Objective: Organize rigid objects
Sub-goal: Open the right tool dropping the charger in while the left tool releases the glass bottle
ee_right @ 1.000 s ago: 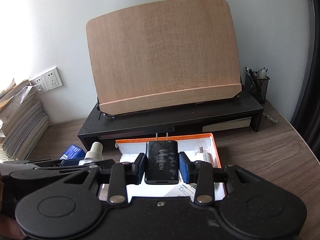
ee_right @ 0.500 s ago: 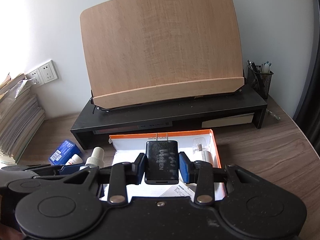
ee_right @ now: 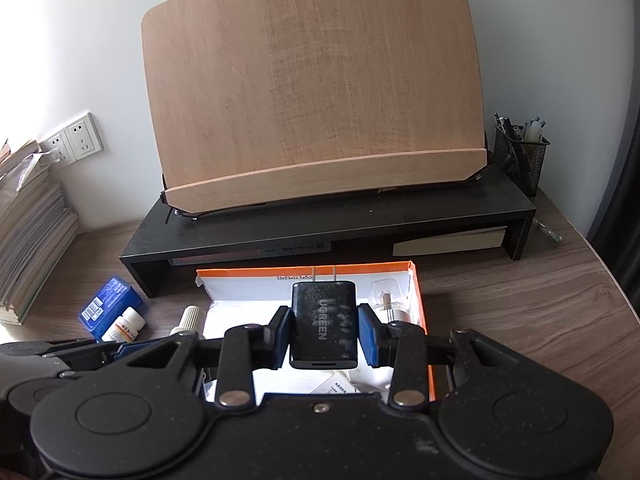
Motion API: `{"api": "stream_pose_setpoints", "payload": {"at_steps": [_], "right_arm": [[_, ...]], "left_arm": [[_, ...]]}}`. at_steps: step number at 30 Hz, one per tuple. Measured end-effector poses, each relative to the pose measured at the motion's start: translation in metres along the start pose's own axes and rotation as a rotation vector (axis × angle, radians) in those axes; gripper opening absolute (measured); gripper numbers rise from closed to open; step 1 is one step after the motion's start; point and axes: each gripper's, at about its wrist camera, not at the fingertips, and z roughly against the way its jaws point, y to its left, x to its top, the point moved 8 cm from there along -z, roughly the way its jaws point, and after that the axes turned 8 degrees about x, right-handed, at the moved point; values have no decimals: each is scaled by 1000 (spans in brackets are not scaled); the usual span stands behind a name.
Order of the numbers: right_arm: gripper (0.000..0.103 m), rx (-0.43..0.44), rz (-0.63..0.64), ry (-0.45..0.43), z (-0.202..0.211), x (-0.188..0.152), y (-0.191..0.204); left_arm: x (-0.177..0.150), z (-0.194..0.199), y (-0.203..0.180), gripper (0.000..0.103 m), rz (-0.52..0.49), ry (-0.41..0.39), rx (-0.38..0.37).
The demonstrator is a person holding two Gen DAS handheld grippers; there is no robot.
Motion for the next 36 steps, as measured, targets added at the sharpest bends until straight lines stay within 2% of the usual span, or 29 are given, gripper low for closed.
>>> {"api": "stream_pose_setpoints", "payload": {"at_steps": [11,17,23,30,36], "right_arm": [[44,7,18,30,-22,4,-2],[44,-3,17,38,-31,7,-6],[45,-22,27,35,-33,9,-8],[46,-36,19,3,-19,14,-7],[52,-33,17,-17,-8,15,10]], "left_arm": [[-3,-11,-2,47,-1,29,-4],[-7,-17,-6,47,-2,51,-31],[-9,-21,-15,46,1,75,-118],[-7,-12,-13,50,27,52,-157],[-3,2,6,54,53,12,-129]]}}
